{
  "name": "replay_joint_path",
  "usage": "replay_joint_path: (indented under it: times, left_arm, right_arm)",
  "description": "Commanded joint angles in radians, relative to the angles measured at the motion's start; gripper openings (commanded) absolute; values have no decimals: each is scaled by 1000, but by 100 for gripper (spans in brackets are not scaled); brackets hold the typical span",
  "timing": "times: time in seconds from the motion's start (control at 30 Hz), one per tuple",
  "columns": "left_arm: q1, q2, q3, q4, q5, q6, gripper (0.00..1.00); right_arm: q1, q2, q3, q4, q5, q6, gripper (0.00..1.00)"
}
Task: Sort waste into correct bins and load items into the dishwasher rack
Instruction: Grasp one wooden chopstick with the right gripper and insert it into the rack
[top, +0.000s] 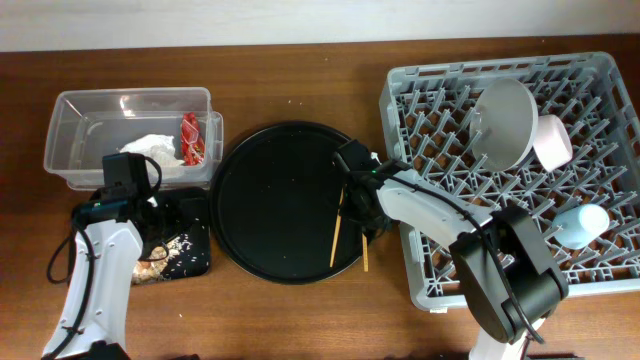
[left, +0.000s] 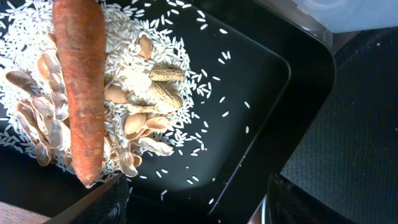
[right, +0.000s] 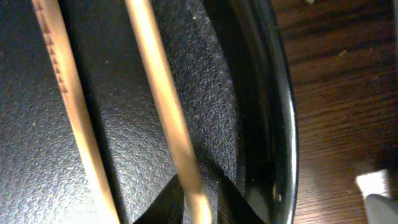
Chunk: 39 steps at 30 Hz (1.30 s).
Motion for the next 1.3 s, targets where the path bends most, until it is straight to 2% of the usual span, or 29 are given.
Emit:
replay_joint_path:
  times: [0.0,0.07,0.2,0.27,0.33,0.43,0.5,0.6,0.73,0.8,1.13,1.2,1.27]
  left_arm:
    - [-3,-11,7,-2,0,16,71]
    - [-3,-11,7,-2,0,16,71]
    - [-3,-11,7,-1,0,16,71]
    - [-3,-11,7,-1,0,16,71]
    - [-3,-11,7,-1,0,16,71]
    - [-3,-11,7,-1,0,16,71]
    - [-3,-11,7,-1,0,16,71]
    - [-3,-11,7,-1,0,16,71]
    - [-3,-11,7,-2,0,16,71]
    - [-3,-11,7,-1,0,16,71]
    - [-3,-11,7,-2,0,16,71]
    - [-3,-11,7,-2,1,16,71]
    - [-3,-11,7,-2,0,16,71]
  right_arm:
    - [8,25,-26,6,-92,6,13]
    - [8,17,-18,2,-106,-55,4]
    - [-37,-132,59,-111,-106,-296,4]
    - [-121,-257,69,-172,-107,-439,4]
    - [-227,-396,70,-246,-106,-641,4]
    - [-389,-432,68,-307,-107,-776,4]
    - [-438,-380,60,-328,-109,-788,4]
    - [-436,-286,58,-322,-121,-806,4]
    - [-435,-280,58,-315,-123,-808,4]
    - [-435,-278,58,-315,-161,-853,4]
    - [-435,-217,59,-343,-216,-846,4]
    - [-437,-217,59,-338,-216,-814,6]
    - [-437,-217,59,-331,-216,-802,13]
